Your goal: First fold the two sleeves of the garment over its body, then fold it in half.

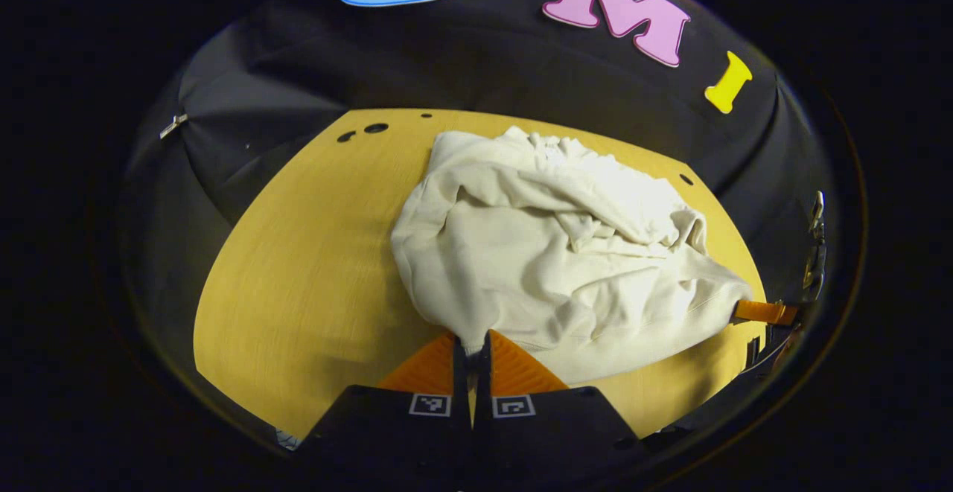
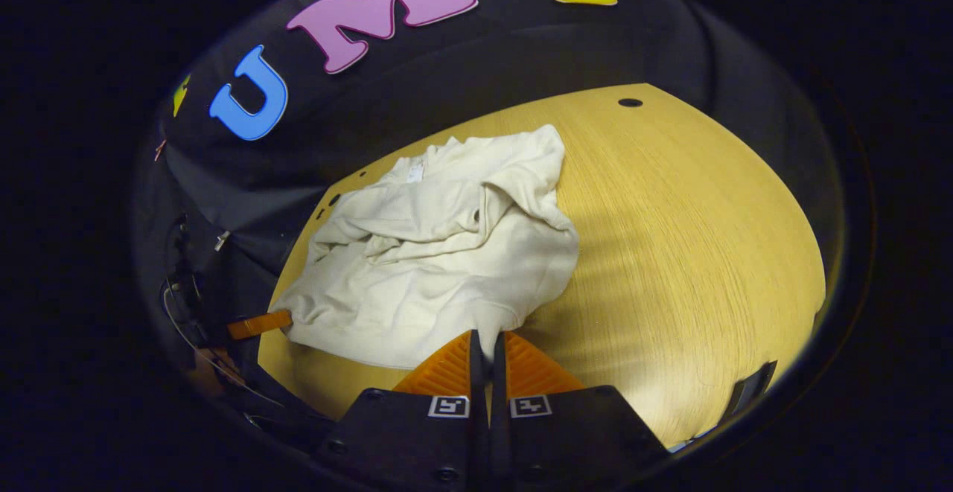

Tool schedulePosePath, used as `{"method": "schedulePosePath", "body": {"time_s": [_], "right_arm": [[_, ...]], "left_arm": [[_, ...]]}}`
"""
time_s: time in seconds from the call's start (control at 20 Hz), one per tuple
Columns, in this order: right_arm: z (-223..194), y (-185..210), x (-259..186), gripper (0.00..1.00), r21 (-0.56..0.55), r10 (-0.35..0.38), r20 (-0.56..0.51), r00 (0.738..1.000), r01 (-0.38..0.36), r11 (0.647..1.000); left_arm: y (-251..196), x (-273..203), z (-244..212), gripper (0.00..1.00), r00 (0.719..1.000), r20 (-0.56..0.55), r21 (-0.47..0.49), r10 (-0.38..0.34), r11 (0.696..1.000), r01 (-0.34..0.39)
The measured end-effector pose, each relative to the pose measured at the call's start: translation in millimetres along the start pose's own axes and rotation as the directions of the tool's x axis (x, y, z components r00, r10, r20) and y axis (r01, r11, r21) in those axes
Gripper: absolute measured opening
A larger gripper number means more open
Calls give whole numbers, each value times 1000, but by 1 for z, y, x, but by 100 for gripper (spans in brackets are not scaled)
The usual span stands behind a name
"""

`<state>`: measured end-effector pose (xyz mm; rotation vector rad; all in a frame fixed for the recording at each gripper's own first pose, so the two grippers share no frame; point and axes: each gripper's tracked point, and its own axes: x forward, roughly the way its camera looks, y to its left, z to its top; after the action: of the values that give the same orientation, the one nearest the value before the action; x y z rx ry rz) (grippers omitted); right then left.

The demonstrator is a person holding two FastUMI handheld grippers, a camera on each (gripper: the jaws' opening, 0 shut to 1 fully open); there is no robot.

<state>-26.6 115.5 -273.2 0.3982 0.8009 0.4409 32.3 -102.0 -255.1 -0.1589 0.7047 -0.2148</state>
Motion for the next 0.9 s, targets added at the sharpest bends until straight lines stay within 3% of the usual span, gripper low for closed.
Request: {"method": "schedulePosePath", "body": {"time_s": [0.2, 0.5, 0.9], "right_arm": [[53, 24, 2, 5, -5, 32, 103, 994, -31, 999], [117, 23, 17, 5, 29, 35, 200, 979, -42, 999], [179, 25, 59, 5, 32, 17, 264, 964, -27, 999]], "left_arm": [[-13, -4, 47, 6, 996, 83, 0, -27, 1000, 27], [-11, 5, 124, 6, 976, 217, -18, -12, 1000, 16], [-15, 43, 195, 6, 956, 293, 0, -7, 1000, 8]]}}
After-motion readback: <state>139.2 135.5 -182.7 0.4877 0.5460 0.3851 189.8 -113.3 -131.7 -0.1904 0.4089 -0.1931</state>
